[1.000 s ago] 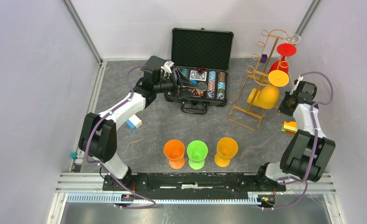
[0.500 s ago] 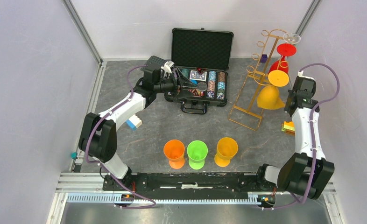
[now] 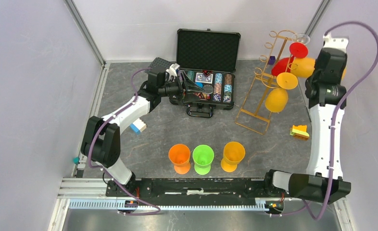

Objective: Place the wine glass upside down on the wine glass rack

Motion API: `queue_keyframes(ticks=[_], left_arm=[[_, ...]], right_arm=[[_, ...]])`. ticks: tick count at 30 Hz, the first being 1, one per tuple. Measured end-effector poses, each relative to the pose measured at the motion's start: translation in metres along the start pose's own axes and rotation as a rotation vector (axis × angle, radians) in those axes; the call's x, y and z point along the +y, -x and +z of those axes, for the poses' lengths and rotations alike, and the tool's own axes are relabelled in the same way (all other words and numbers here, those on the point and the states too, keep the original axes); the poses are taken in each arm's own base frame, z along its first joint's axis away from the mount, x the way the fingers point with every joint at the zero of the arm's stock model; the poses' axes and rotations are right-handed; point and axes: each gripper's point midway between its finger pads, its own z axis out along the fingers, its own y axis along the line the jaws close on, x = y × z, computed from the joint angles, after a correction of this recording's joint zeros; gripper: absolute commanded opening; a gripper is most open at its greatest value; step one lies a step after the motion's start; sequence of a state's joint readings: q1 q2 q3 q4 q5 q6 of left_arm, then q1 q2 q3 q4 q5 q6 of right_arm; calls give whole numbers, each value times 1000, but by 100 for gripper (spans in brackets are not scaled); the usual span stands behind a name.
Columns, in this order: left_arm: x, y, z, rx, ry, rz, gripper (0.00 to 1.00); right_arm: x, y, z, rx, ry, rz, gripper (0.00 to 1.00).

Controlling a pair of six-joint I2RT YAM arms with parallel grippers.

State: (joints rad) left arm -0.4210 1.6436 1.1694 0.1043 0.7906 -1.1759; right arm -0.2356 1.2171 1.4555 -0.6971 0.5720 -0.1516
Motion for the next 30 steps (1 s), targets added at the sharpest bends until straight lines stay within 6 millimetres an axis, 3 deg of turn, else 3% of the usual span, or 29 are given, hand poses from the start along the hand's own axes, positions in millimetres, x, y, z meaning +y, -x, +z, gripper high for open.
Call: queue_keyframes(ticks=[2, 5, 18, 26, 30], left_arm=[[0, 0, 0, 0, -1, 1, 66], [2, -1, 0, 1, 1, -2, 65], [5, -2, 0, 2, 7, -7, 65], [5, -2, 0, 3, 7, -7, 65], [5, -2, 0, 3, 6, -7, 65]], right_arm=[[-10, 36, -12, -75, -43, -23, 0], [-19, 59, -23, -114, -94, -96, 0], [-30, 57, -24, -77, -163, -236, 0], [-61, 48, -42, -76, -310, -351, 0], [-69, 70, -56, -130, -371, -398, 0]])
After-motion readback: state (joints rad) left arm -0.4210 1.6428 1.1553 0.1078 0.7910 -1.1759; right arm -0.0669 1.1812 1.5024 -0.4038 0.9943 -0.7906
